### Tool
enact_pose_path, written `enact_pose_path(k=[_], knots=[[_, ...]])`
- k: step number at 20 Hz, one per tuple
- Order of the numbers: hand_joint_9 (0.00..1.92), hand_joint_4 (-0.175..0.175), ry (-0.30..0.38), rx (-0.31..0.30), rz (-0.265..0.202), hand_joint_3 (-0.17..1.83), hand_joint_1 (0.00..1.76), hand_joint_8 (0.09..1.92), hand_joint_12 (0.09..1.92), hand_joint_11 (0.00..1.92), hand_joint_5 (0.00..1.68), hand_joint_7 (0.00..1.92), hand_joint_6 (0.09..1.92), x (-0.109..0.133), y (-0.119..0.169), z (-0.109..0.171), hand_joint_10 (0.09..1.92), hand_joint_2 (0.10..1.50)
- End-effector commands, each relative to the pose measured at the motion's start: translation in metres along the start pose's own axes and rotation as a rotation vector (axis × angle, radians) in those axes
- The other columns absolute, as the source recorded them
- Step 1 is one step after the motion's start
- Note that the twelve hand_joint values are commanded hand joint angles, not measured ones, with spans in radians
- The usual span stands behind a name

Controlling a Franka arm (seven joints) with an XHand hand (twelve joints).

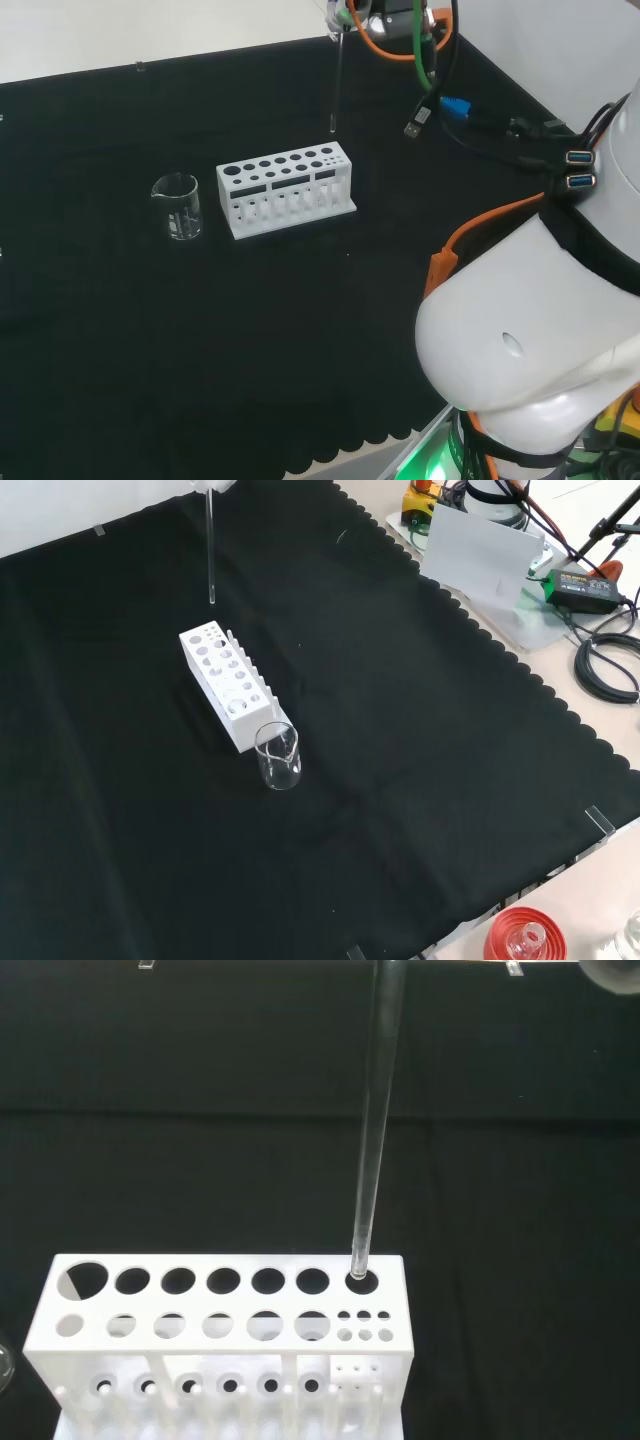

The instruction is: Stir in the beaker to the left of the white test tube rack with the glass rod.

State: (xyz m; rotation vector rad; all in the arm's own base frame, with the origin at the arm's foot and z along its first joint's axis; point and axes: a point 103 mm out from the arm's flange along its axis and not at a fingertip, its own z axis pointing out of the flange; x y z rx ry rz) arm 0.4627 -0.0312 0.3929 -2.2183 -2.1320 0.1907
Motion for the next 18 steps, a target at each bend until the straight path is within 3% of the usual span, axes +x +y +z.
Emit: enact_pose_path(k=[1, 9, 18], knots=[[1.75, -0.175, 0.003, -0.002, -0.013, -0.17, 1.18, 0.66, 0.55, 1.61, 0.98, 1.51, 1.04, 0.005, 0.0, -0.003, 0.35, 1.2], [1.76, -0.175, 0.0, -0.003, -0.04, -0.17, 1.18, 0.65, 0.55, 1.61, 0.98, 1.51, 1.04, 0.022, 0.002, -0.007, 0.34, 1.2], [1.76, -0.175, -0.006, -0.009, -0.165, -0.17, 1.18, 0.65, 0.55, 1.61, 0.98, 1.52, 1.03, 0.086, 0.006, -0.021, 0.34, 1.2]])
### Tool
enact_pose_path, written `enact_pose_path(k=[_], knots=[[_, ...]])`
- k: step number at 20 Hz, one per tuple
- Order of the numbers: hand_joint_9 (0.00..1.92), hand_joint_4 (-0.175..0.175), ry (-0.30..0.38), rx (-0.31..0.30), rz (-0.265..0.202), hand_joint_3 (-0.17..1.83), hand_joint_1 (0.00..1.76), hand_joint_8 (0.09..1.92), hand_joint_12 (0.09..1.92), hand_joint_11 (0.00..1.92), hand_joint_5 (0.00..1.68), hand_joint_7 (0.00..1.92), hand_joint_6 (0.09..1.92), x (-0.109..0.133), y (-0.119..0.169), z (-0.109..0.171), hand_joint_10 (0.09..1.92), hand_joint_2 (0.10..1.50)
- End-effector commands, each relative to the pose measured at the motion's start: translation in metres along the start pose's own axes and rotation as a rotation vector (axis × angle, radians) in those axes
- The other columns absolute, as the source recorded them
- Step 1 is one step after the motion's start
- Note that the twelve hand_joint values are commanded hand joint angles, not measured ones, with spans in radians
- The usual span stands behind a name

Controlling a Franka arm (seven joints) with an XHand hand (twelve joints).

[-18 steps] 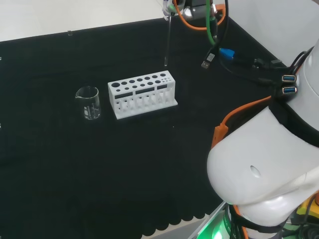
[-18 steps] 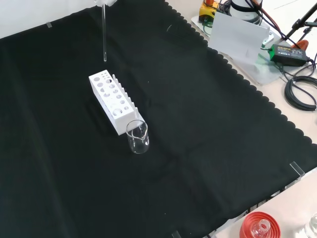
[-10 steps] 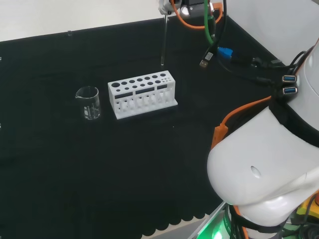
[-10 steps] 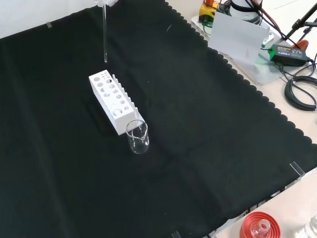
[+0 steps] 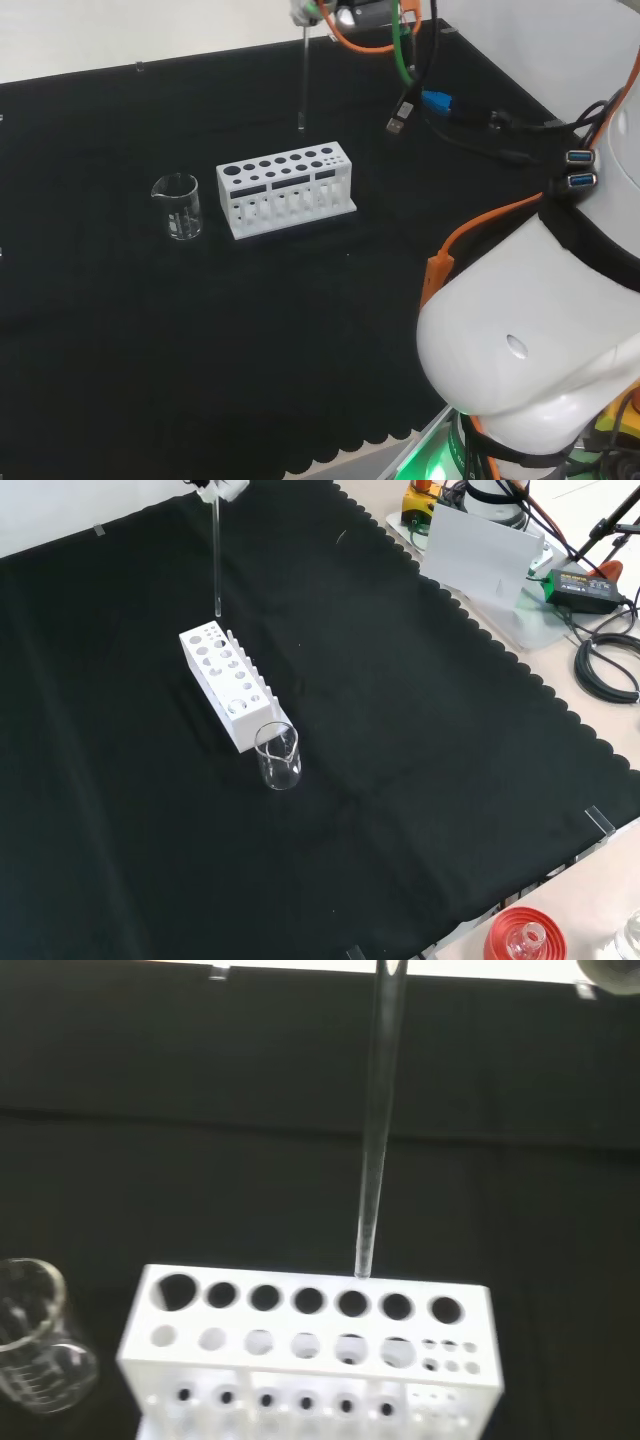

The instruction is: Stir in the beaker to the left of the white test tube rack with the glass rod.

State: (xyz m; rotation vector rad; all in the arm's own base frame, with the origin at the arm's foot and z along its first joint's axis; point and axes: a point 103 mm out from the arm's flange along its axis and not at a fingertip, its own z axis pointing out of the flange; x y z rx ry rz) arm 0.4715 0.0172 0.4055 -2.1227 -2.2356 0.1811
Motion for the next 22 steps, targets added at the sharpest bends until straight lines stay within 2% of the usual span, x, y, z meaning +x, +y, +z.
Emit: enact_pose_path(k=[1, 3, 7, 10, 13, 18, 22], knots=[[1.76, -0.175, -0.005, 0.01, -0.081, -0.17, 1.18, 0.65, 0.55, 1.61, 0.99, 1.52, 1.03, 0.044, 0.005, -0.008, 0.34, 1.2], [1.76, -0.175, -0.021, 0.013, -0.1, -0.17, 1.18, 0.65, 0.55, 1.61, 0.99, 1.52, 1.03, 0.057, 0.007, -0.012, 0.34, 1.2], [1.76, -0.175, -0.005, -0.01, -0.15, -0.17, 1.18, 0.64, 0.55, 1.62, 0.99, 1.52, 1.03, 0.083, 0.009, -0.016, 0.34, 1.2], [1.76, -0.175, -0.042, 0.004, -0.167, -0.17, 1.18, 0.64, 0.55, 1.62, 0.99, 1.52, 1.03, 0.102, 0.007, -0.023, 0.34, 1.2], [1.77, -0.175, -0.043, 0.006, -0.183, -0.17, 1.18, 0.64, 0.55, 1.62, 0.99, 1.52, 1.03, 0.11, 0.009, -0.022, 0.34, 1.2], [1.77, -0.175, 0.002, -0.021, -0.213, -0.17, 1.18, 0.64, 0.55, 1.62, 0.99, 1.53, 1.03, 0.112, 0.013, -0.018, 0.33, 1.2], [1.77, -0.175, 0.002, -0.025, -0.23, -0.17, 1.18, 0.64, 0.55, 1.62, 0.99, 1.53, 1.03, 0.121, 0.012, -0.018, 0.33, 1.2]])
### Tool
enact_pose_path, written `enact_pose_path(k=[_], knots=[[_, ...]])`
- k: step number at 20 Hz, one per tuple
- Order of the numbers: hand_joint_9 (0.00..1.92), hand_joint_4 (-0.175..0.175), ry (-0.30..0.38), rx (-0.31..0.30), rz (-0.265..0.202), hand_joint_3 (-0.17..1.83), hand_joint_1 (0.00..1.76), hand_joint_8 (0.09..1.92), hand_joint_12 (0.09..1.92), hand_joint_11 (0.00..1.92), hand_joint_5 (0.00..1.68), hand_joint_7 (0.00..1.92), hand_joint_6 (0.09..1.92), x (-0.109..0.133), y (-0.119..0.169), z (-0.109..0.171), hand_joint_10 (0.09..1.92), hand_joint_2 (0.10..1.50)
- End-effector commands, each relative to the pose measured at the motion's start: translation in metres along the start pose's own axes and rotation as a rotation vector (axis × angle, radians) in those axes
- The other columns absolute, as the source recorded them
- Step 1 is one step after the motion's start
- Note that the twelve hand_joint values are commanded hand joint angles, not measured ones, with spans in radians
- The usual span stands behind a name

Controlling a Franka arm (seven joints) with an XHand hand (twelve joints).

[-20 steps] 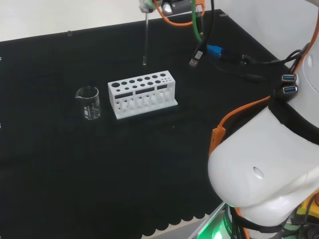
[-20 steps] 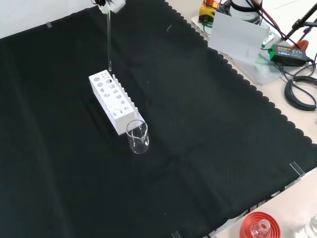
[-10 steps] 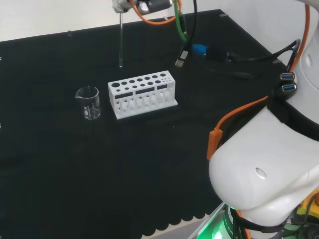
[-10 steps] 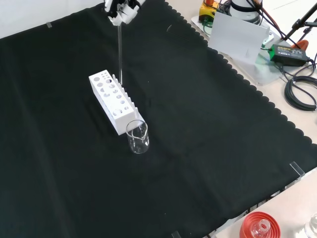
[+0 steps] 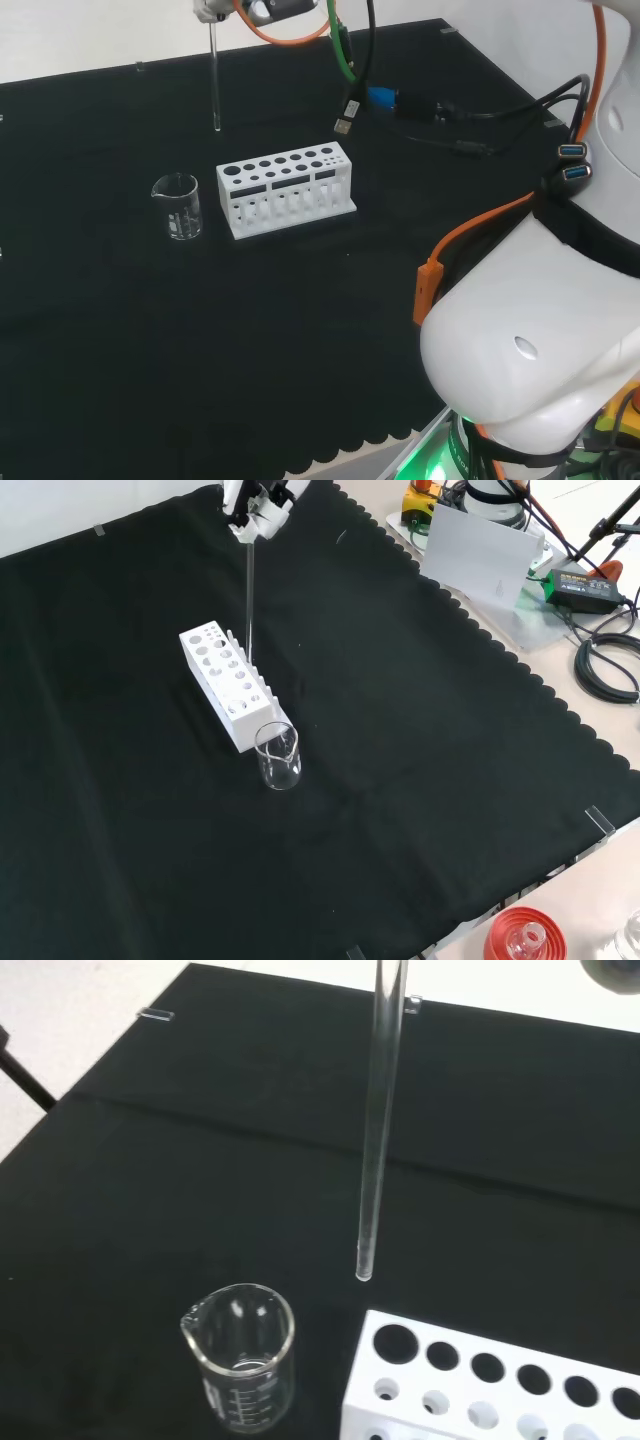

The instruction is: Stir in the beaker to the left of the white test tube rack with the glass rod.

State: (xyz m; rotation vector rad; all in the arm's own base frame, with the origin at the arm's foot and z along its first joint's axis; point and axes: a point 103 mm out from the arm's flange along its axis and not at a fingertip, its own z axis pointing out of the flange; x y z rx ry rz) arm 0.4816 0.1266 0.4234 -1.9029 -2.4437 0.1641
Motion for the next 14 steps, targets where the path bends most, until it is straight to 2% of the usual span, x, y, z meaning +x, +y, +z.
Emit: enact_pose_path(k=[1, 14], knots=[[1.77, -0.175, 0.017, -0.005, -0.04, -0.17, 1.18, 0.63, 0.55, 1.62, 0.99, 1.53, 1.03, 0.017, 0.002, 0.005, 0.33, 1.2], [1.77, -0.175, 0.004, 0.031, -0.114, -0.17, 1.18, 0.63, 0.56, 1.62, 0.99, 1.53, 1.02, 0.062, 0.018, 0.021, 0.33, 1.2]])
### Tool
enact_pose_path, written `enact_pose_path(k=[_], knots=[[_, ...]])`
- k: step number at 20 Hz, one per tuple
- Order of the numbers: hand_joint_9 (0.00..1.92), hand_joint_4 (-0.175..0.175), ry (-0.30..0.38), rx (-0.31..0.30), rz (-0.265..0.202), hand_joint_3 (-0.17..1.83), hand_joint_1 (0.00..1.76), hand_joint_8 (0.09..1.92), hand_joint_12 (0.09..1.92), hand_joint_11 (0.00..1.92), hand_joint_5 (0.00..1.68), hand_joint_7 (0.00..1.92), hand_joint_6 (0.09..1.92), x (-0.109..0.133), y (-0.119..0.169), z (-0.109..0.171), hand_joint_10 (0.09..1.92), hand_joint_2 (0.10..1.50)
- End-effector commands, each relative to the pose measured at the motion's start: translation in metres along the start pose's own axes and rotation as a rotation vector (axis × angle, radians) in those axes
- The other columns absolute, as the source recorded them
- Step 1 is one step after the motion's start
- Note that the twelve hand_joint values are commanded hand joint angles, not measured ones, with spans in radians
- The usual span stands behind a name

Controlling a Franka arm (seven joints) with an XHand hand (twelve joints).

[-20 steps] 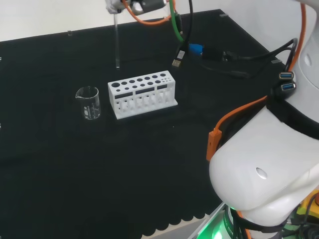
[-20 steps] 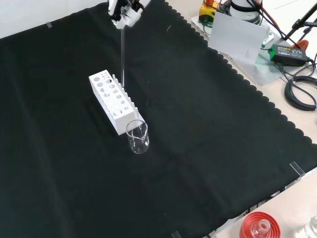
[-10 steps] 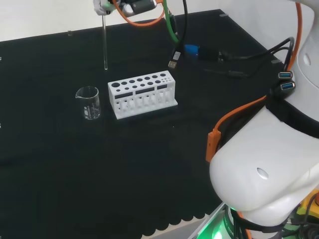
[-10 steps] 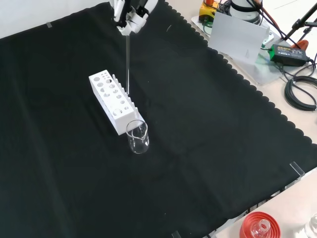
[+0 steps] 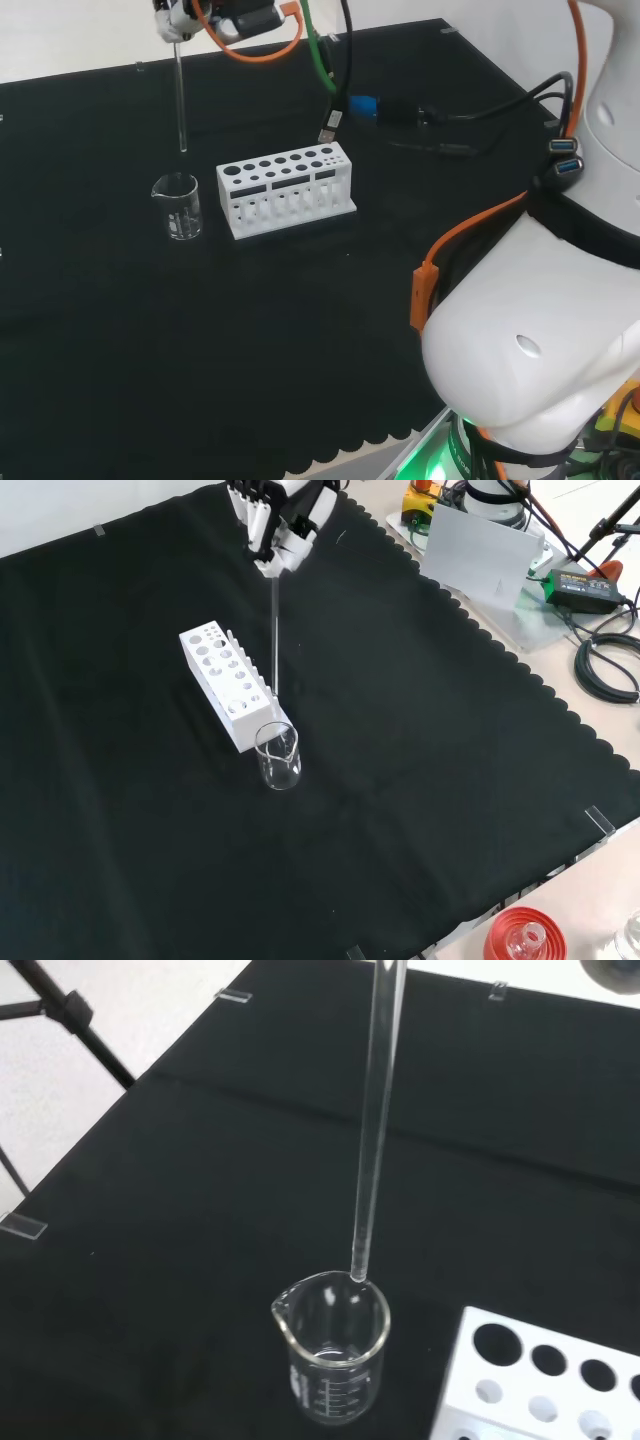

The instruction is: Stir in the beaker to the left of the white test tube rack with the glass rod.

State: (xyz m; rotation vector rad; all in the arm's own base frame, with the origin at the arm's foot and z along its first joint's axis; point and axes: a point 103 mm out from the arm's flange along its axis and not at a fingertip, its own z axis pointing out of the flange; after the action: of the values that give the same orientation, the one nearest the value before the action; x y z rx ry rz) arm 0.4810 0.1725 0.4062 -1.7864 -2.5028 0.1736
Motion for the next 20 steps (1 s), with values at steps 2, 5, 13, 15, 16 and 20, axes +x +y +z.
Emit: enact_pose_path(k=[2, 5, 13, 15, 16, 20], knots=[[1.77, -0.175, -0.005, 0.022, -0.037, -0.17, 1.18, 0.63, 0.56, 1.62, 0.99, 1.53, 1.02, 0.018, 0.011, 0.012, 0.33, 1.2], [1.78, -0.175, -0.005, 0.035, -0.041, -0.17, 1.18, 0.62, 0.56, 1.62, 0.99, 1.54, 1.02, 0.018, 0.016, 0.021, 0.33, 1.2], [1.78, -0.175, 0.006, 0.066, -0.041, -0.17, 1.18, 0.62, 0.56, 1.62, 0.99, 1.54, 1.02, 0.01, 0.029, 0.04, 0.32, 1.19], [1.78, -0.175, 0.01, 0.072, -0.041, -0.17, 1.18, 0.62, 0.56, 1.62, 0.99, 1.54, 1.02, 0.008, 0.032, 0.045, 0.32, 1.19], [1.78, -0.175, 0.013, 0.075, -0.041, -0.17, 1.18, 0.62, 0.56, 1.62, 0.99, 1.54, 1.02, 0.006, 0.034, 0.047, 0.32, 1.19], [1.78, -0.175, 0.018, 0.084, -0.035, -0.17, 1.18, 0.62, 0.56, 1.62, 0.99, 1.54, 1.02, -0.003, 0.04, 0.053, 0.32, 1.19]])
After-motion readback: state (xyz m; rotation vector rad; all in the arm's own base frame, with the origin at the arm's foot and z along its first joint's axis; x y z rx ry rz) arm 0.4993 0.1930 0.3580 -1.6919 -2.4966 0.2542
